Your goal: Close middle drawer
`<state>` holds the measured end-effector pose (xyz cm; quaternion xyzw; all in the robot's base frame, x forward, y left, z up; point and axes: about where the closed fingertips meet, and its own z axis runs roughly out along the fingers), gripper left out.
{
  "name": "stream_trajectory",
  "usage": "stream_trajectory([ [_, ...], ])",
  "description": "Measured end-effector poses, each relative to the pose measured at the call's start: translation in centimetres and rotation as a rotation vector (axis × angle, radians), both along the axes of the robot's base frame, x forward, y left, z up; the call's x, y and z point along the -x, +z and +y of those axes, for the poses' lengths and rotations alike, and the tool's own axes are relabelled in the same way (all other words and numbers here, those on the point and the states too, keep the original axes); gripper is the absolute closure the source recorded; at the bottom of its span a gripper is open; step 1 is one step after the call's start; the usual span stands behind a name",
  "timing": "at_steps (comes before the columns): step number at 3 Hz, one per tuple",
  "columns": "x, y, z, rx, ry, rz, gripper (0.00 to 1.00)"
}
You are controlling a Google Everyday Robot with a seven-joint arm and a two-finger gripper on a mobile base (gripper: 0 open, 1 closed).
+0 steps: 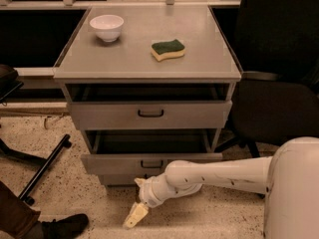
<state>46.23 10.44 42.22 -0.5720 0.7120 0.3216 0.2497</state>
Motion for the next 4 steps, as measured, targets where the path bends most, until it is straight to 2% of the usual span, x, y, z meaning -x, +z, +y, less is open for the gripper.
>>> stream_trajectory([
  [1,-1.8,0.1,0.3,-0.023,0.030,-0.051,0.00],
  [2,-5.3,0.0,2.1,-0.048,0.128,-0.110,0.00],
  [3,-11.5,2.0,4.6,-0.109,0.179,-0.227,0.00],
  [4,-11.5,2.0,4.6,-0.109,0.179,-0.227,0.00],
])
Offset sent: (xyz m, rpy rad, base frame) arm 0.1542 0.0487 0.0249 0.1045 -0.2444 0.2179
